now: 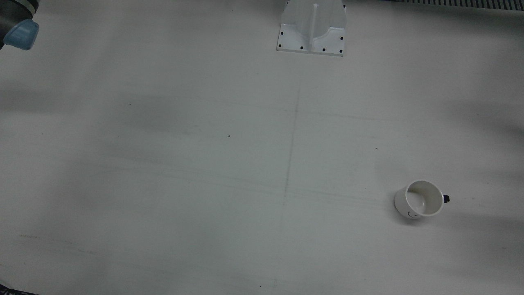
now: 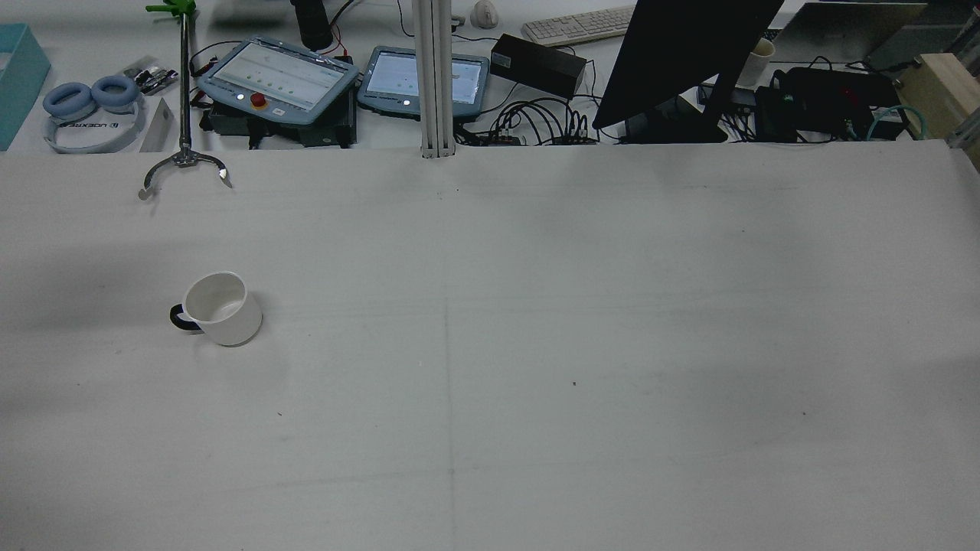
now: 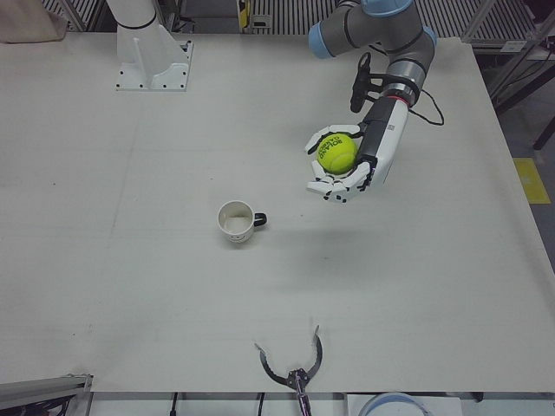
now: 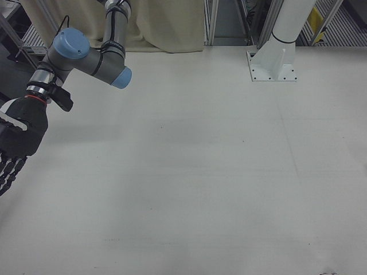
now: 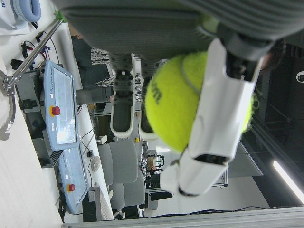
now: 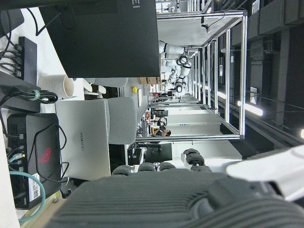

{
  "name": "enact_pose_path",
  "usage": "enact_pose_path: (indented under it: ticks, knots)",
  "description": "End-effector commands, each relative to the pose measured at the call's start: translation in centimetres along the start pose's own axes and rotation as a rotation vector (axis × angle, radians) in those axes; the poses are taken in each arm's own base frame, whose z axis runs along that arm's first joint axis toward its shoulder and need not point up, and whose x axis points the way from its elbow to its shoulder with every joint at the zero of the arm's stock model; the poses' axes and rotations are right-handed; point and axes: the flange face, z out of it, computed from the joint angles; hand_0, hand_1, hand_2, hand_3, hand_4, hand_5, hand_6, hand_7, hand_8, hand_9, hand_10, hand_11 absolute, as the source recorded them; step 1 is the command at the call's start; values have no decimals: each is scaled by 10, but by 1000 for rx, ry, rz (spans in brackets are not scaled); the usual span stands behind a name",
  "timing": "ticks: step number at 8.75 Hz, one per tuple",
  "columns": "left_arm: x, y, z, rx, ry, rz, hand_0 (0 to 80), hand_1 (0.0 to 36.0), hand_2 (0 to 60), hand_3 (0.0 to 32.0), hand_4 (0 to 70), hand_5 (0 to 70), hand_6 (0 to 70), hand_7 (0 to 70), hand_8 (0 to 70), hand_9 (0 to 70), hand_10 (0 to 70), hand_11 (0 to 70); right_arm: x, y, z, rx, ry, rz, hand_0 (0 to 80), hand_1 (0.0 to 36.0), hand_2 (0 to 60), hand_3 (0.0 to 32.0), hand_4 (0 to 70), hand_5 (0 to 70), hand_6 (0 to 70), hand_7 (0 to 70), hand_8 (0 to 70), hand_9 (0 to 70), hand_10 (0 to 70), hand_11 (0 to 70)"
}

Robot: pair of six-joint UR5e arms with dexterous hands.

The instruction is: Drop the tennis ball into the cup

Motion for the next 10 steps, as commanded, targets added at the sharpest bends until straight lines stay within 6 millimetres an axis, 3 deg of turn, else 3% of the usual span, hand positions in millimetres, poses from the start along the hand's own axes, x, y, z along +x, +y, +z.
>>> enact_pose_path:
  ticks: [1,4,7,8,10]
  knots:
    - [-3,-13,28,7,1,6,800,360,347,0,253,300,700,700,436,551,367,546,0,0,0,0,1,0,0,0,0,0,0,0,0,0,0,0,0,0]
    - [-7,0,37,-30,-6,16,800,357,344,0,263,300,700,700,473,604,416,612,0,0,0,0,1,0,0,0,0,0,0,0,0,0,0,0,0,0]
    - [-116,16,54,-78,-119,6,800,359,342,0,239,287,700,700,457,581,387,571,0,0,0,0,-1,0,0,0,0,0,0,0,0,0,0,0,0,0]
    - [-162,26,66,-80,-160,-20,800,355,359,0,260,300,700,700,460,585,382,565,0,0,0,0,-1,-1,0,0,0,0,0,0,0,0,0,0,0,0]
    - [-191,23,95,-75,-184,-20,800,344,343,0,286,278,700,700,457,584,378,557,0,-1,0,1,1,-2,0,0,0,0,0,0,0,0,0,0,0,0]
